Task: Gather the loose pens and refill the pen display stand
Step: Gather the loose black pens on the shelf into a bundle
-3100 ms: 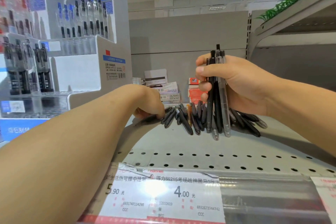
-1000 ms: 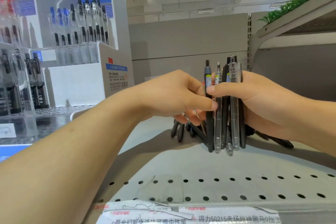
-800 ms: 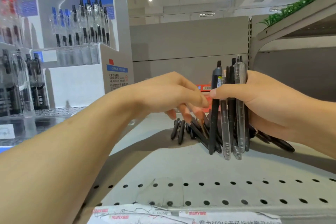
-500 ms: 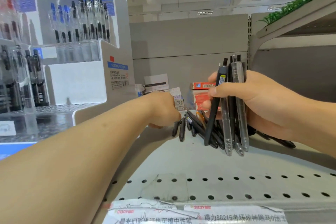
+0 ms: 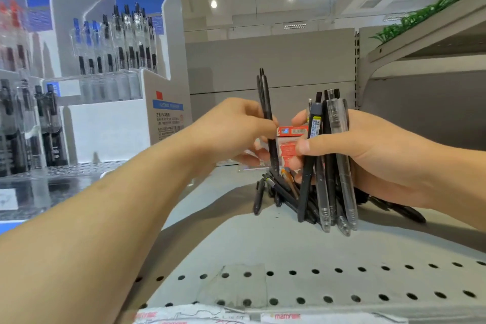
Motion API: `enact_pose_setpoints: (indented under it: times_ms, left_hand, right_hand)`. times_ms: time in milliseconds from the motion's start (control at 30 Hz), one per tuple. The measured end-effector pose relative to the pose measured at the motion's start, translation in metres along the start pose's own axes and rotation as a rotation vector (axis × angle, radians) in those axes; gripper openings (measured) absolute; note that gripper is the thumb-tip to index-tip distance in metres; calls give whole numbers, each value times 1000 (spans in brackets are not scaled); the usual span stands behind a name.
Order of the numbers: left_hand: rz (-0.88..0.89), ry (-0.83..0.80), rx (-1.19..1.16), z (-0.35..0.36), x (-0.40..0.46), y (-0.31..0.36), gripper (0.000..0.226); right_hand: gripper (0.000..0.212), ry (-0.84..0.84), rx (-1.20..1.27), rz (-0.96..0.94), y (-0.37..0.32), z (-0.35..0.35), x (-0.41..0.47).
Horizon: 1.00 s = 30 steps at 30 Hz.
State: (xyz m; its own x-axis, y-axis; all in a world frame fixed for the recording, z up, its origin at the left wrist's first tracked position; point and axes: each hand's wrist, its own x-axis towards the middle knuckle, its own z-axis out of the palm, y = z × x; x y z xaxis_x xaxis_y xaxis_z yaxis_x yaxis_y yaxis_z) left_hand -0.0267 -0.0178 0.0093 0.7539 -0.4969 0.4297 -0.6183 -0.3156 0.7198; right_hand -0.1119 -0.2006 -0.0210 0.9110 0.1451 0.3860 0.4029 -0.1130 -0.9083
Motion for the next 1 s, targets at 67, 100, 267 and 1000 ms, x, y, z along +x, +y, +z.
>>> enact_pose_setpoints:
  times_ms: [67, 100, 267, 1000]
  left_hand:
    - [40, -25, -19, 3, -4, 6, 13]
    - [54, -43, -4, 5, -6, 7, 14]
    - [88, -138, 124, 11, -9, 10, 24]
    - [97, -41, 699, 8, -1, -4, 21]
  right_hand:
    - [40, 3, 6, 1, -2, 0, -1]
    - [36, 8, 20, 2, -2, 0, -1]
    - [24, 59, 37, -3, -2, -2, -1]
    - [16, 135, -104, -34, 0, 3, -2]
